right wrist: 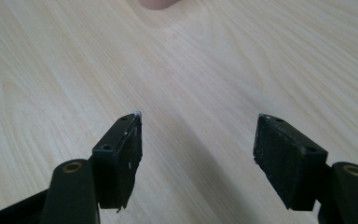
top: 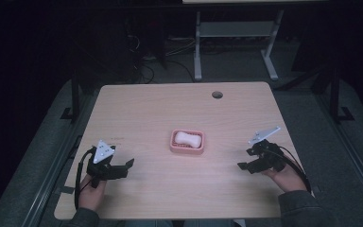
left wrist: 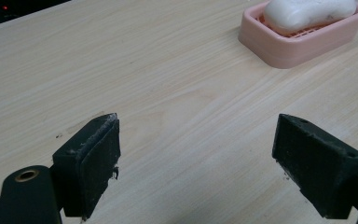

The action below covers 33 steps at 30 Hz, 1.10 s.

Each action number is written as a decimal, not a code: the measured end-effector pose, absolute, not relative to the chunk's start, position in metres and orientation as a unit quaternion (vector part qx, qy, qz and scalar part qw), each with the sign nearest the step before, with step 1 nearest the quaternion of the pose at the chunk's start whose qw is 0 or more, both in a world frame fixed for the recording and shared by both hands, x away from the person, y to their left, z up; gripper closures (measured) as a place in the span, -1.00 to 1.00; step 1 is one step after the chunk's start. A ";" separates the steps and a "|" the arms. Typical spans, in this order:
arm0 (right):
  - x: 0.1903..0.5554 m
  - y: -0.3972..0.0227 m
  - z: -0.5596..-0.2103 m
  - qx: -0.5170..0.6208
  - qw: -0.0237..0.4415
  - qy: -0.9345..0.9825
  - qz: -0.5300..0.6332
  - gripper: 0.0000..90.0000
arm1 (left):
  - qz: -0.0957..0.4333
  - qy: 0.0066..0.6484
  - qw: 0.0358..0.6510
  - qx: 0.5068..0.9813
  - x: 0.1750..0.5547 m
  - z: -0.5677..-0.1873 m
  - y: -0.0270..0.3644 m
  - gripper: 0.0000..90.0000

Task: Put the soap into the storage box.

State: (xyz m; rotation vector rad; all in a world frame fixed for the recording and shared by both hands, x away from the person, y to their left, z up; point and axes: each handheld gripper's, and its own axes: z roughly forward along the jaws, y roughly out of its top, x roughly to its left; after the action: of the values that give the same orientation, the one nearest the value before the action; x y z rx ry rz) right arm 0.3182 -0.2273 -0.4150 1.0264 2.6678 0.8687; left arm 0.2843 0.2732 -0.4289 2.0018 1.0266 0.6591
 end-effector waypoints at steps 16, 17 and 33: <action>0.291 -0.253 -0.431 0.367 0.079 0.878 0.296 -0.29 | 0.259 0.401 0.387 0.789 0.284 -0.430 0.272 -0.67; 0.289 -0.255 -0.433 0.369 0.079 0.877 0.296 -0.29 | 0.259 0.400 0.387 0.789 0.284 -0.430 0.271 -0.67; 0.259 -0.270 -0.445 0.383 0.088 0.865 0.312 -0.29 | 0.258 0.402 0.384 0.790 0.283 -0.430 0.272 -0.67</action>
State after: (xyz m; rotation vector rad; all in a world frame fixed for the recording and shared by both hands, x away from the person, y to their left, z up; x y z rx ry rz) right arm 0.2591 -0.2699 -0.4455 1.1406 2.5745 0.9297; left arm 0.2834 0.2722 -0.4301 2.0132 1.0240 0.6579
